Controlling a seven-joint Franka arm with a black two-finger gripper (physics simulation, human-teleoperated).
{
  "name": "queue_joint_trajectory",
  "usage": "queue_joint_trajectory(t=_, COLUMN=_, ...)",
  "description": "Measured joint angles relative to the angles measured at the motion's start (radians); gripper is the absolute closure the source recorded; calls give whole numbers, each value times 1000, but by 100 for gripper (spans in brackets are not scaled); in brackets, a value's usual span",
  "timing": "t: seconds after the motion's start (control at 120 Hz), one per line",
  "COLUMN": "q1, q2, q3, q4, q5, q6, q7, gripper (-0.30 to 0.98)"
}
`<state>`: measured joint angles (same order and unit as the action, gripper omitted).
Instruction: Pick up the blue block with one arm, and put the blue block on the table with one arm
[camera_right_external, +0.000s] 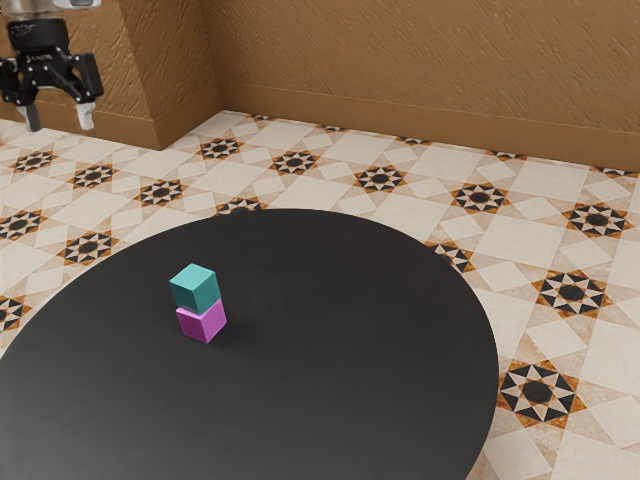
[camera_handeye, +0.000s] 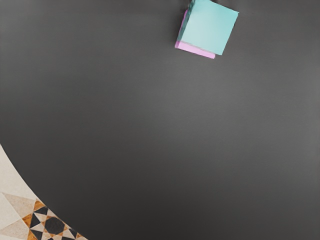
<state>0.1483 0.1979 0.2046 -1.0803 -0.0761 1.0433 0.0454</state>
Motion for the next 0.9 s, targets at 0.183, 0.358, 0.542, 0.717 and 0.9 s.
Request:
queue_joint_trajectory(t=0.183, q1=4, q2=-3, q3=-3, q4=5, q5=-18, q6=194, q7=20, gripper=2)
queue_joint_trajectory(t=0.358, q1=-318, q2=-156, q3=-23, q4=72, q5=164, q6=256, q7=35, gripper=2)
queue_joint_trajectory(t=0.542, q1=-157, q2=3, q3=-7, q4=-73, q5=155, q6=324, q7=79, gripper=2)
queue_joint_trajectory(t=0.717, q1=-108, q2=95, q3=-7, q4=-239, q5=83, q6=501, q7=127, gripper=2)
queue_joint_trajectory(t=0.9, q1=-100, q2=112, q3=-6, q4=-374, q5=58, q6=651, q7=164, gripper=2)
